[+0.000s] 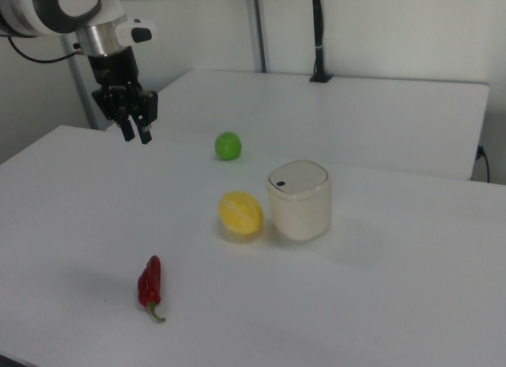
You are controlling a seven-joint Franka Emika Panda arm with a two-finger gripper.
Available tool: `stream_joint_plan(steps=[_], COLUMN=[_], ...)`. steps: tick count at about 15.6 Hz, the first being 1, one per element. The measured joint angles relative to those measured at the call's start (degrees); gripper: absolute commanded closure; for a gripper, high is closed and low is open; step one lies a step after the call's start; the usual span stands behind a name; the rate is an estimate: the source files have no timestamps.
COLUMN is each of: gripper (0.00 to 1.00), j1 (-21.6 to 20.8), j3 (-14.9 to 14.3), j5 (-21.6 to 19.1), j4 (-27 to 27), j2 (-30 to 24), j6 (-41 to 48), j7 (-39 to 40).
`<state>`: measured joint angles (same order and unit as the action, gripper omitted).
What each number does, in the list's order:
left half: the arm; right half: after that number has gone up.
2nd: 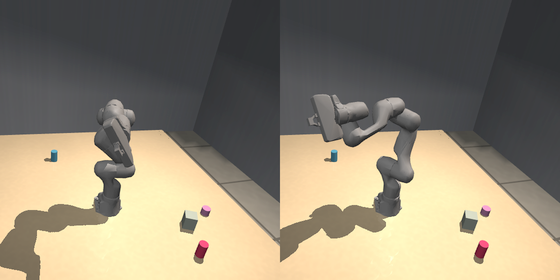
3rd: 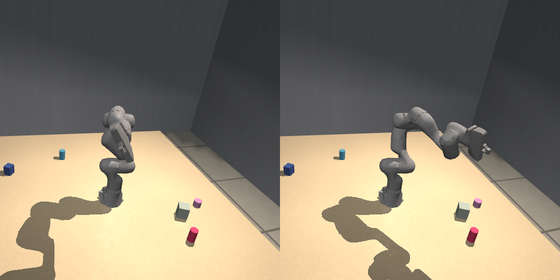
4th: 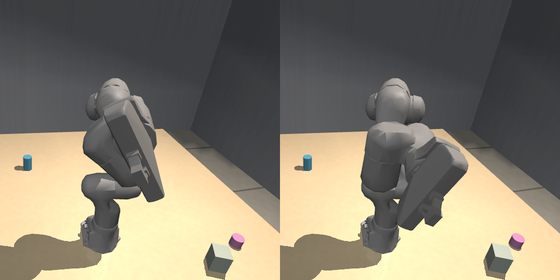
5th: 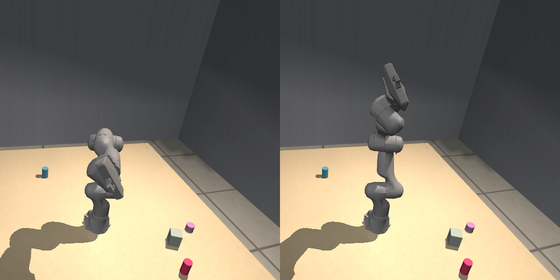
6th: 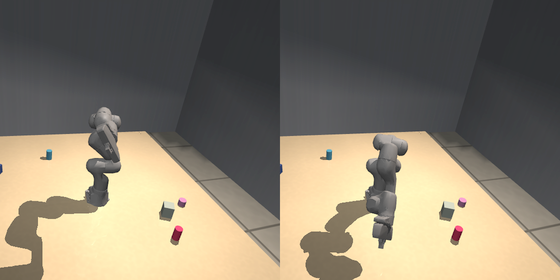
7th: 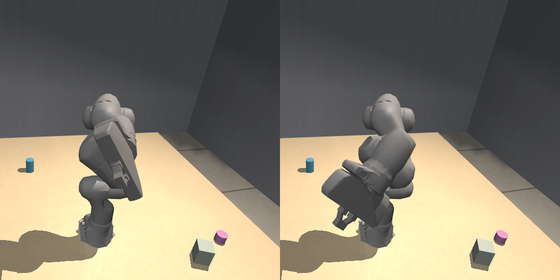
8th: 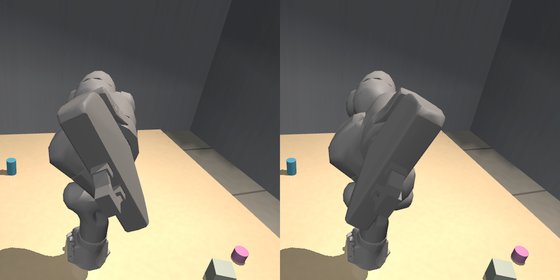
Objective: Close garbage bin
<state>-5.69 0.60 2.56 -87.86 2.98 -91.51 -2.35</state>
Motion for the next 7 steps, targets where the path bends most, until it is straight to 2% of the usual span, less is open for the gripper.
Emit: stream_joint_plan(steps=[7], gripper=[0.0], j1=[0.0], j3=[0.0], j5=[0.0], j4=[-0.61], j2=[-0.03], j6=[0.0], j7=[0.02])
